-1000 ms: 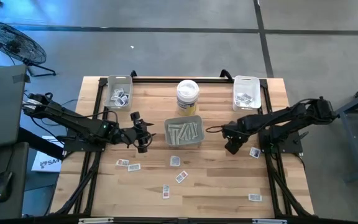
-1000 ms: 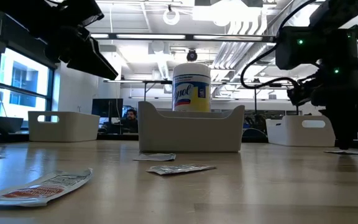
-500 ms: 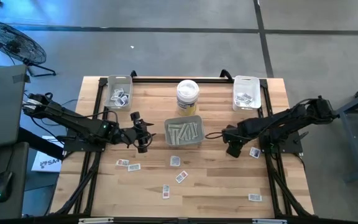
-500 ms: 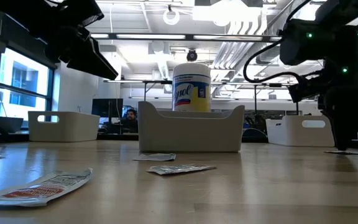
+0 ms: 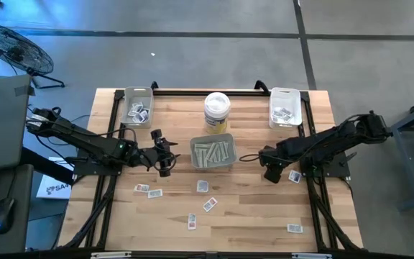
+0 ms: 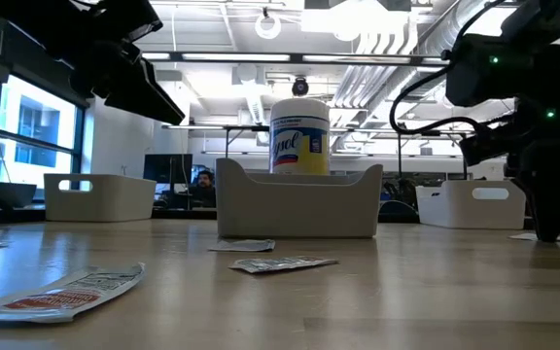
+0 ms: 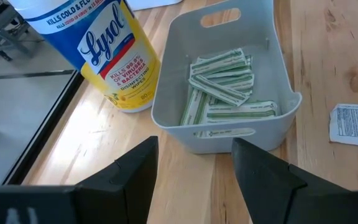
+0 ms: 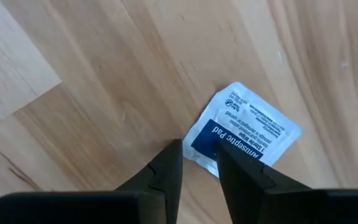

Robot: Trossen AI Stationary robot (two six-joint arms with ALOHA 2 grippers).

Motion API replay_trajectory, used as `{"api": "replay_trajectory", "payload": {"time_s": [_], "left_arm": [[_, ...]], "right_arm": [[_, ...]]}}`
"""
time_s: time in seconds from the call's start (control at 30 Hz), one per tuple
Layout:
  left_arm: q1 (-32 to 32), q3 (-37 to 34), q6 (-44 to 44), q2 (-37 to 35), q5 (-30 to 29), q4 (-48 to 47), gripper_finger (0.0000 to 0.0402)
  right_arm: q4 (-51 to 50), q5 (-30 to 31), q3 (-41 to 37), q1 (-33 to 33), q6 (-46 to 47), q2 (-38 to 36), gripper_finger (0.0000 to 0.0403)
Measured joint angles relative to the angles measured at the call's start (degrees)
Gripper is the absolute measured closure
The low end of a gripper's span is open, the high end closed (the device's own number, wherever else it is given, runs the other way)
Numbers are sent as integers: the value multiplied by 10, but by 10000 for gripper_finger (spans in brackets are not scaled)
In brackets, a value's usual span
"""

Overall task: Pick & Place First Aid Supplies
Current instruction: Put the alcohol pad into the top gray bin

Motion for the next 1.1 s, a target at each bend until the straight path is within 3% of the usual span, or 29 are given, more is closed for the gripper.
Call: {"api": "replay_trajectory", "payload": {"time_s": [0.17,0.4,0.73,0.93,1.1], "left_arm": [[0,0,-2,0,1,0,202],[0,0,-2,0,1,1,202],[-1,0,19,-1,-1,55,202],[-1,0,53,-1,84,96,202],[0,1,63,13,185,128,202]], "right_arm": [[1,1,0,0,0,0,333],[0,-1,5,-1,-1,1,396],[-29,-21,135,36,0,3,399],[29,-23,220,101,0,3,401],[222,-3,228,147,-109,2,400]]}}
